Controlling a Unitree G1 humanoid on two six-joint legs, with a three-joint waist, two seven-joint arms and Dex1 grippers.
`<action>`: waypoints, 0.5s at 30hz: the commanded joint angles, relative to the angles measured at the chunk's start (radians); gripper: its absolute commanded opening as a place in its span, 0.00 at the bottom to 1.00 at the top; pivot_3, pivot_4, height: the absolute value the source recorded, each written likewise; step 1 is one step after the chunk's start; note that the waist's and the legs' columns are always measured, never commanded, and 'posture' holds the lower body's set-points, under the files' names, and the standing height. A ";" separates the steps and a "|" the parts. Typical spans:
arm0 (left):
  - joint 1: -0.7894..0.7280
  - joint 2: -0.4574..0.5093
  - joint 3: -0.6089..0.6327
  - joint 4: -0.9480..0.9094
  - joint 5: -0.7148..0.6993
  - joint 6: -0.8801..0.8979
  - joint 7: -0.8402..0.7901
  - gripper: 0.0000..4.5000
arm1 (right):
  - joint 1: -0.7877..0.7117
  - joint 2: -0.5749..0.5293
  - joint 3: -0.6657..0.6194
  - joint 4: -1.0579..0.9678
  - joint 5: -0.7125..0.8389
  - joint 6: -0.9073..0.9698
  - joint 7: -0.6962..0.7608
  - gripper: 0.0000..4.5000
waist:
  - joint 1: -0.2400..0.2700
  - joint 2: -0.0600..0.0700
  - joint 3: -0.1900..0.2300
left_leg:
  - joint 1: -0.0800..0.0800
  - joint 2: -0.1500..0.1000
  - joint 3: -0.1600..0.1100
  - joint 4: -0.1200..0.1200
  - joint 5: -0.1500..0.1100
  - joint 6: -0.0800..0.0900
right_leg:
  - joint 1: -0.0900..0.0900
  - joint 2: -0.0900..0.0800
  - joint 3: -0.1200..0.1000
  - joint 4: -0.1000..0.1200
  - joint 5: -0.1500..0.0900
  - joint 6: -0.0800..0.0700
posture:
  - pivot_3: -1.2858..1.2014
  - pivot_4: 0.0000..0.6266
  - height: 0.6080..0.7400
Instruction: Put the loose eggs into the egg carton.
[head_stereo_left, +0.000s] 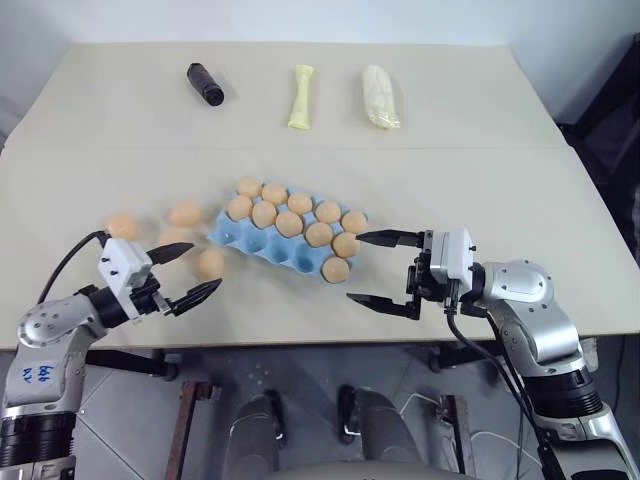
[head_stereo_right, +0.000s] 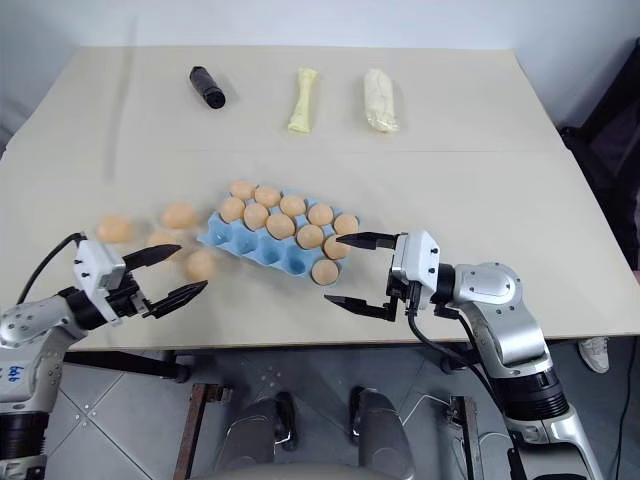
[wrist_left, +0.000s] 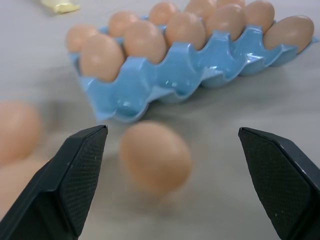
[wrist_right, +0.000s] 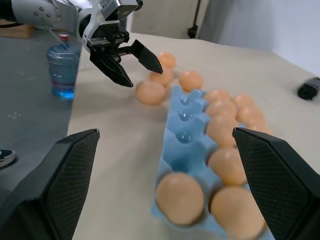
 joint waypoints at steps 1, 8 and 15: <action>-0.022 -0.015 -0.034 0.046 0.060 -0.022 0.044 0.99 | 0.003 0.007 -0.011 -0.036 0.004 -0.015 -0.021 1.00 | 0.000 0.000 0.000 | 0.001 0.000 0.000 0.000 0.001 0.000 | 0.000 0.000 0.000 0.001 0.000 -0.001 | 0.52 0.24 1.00; -0.032 -0.041 -0.050 0.078 0.098 -0.045 0.082 0.79 | 0.014 0.009 -0.015 -0.045 0.000 -0.017 -0.053 1.00 | 0.006 0.000 0.000 | 0.001 0.003 -0.003 0.000 0.003 -0.001 | 0.000 -0.001 0.000 0.001 0.002 -0.003 | 0.52 0.24 1.00; -0.042 -0.067 -0.053 0.052 0.049 -0.058 0.045 0.41 | 0.022 0.012 -0.011 -0.045 -0.005 -0.022 -0.068 1.00 | 0.006 0.000 0.000 | 0.000 0.003 -0.003 0.000 0.003 0.000 | 0.000 -0.001 0.000 0.001 0.002 -0.003 | 0.52 0.24 1.00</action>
